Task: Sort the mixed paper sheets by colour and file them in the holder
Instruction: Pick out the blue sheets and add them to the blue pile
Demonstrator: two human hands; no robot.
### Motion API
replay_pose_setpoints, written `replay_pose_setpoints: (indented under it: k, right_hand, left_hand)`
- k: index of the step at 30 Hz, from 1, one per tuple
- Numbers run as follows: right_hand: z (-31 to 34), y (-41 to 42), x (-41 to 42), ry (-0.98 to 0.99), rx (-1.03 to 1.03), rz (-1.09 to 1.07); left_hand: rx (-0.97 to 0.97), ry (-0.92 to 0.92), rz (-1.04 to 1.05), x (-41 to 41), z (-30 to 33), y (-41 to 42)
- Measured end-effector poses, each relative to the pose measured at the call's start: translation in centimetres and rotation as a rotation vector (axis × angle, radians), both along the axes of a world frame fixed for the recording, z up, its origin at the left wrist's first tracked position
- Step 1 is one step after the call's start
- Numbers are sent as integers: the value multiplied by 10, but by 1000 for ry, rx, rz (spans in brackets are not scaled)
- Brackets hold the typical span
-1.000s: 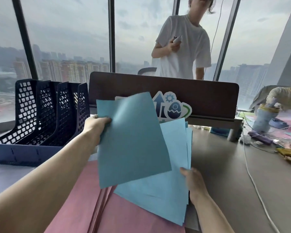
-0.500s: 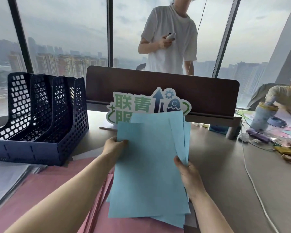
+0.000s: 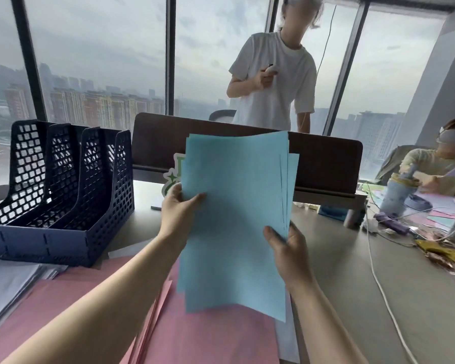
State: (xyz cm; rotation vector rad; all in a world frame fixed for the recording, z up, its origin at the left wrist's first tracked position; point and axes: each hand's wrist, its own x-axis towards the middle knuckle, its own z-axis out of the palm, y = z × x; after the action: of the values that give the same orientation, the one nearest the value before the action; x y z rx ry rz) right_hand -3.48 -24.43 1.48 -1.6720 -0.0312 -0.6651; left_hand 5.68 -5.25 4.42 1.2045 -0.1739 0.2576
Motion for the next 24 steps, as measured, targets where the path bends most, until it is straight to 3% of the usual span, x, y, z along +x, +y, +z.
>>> replay_pose_setpoints:
  k: [4,8,14,19,24]
  right_hand:
    - [8,8,-3,-68,26,3]
    - [-27,14,-10,-30,163,-86]
    - [-24,8,-4,-53,199,-111]
    - [-32,8,2,16,132,-120]
    - [-14,24,1,37,-40,-205]
  left_hand:
    - [50,-121,-31,-4,6,3]
    - [84,-17,-138,-10,-28,8]
    - [127,77,-228,-9,-58,10]
    - [250,77,-285,-10,-64,10]
    - [400,36,-129,-7,-50,26]
